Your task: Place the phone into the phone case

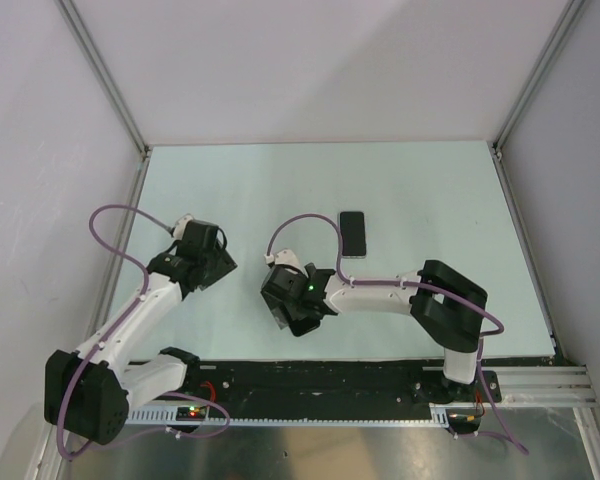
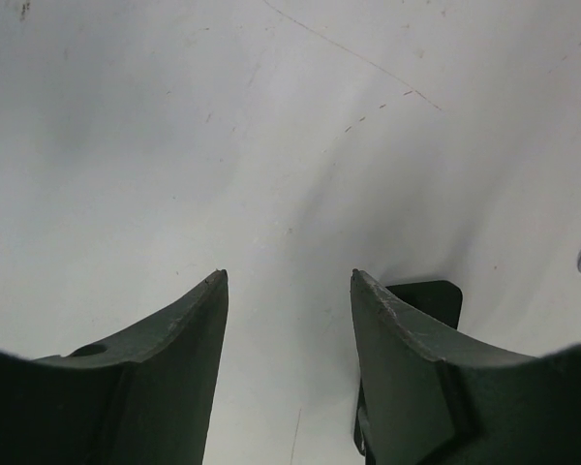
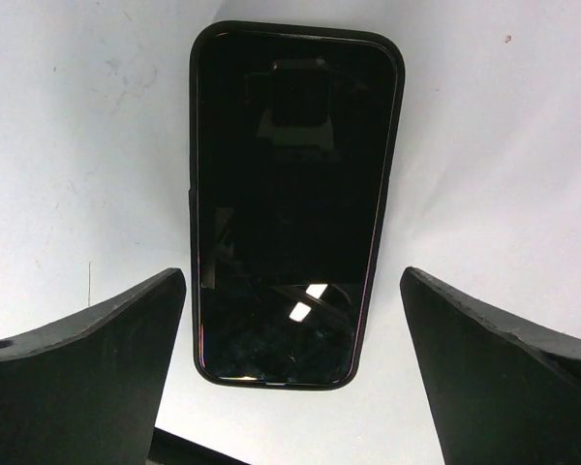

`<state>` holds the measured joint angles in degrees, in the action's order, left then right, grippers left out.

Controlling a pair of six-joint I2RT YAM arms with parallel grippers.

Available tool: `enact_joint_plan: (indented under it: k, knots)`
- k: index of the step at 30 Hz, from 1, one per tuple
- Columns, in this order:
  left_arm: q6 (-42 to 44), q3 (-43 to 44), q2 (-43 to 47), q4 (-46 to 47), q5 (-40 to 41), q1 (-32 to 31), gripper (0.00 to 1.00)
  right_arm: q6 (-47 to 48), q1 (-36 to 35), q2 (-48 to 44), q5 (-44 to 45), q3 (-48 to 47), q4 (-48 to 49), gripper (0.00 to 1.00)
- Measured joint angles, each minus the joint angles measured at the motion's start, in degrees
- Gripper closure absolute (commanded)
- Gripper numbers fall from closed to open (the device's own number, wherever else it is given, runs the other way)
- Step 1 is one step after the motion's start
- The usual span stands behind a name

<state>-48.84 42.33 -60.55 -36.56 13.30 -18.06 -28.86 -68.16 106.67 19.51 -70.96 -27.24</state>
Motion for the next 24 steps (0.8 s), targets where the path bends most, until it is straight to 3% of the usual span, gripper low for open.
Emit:
enact_joint_plan:
  k: [17, 21, 24]
  knots:
    - [1.07, -0.44, 0.37, 0.28, -1.49, 0.74, 0.41, 0.11, 1.25, 1.75, -4.39, -0.02, 0.59, 0.01]
    - [1.33, -0.61, 0.37, 0.44, -1.55, 0.94, 0.41, 0.0, 1.38, 2.38, -4.42, -0.22, 0.76, 0.11]
    - [1.36, -0.66, 0.37, 0.44, -1.55, 1.01, 0.41, -0.13, 1.46, 2.45, -4.28, -0.22, 0.74, 0.36]
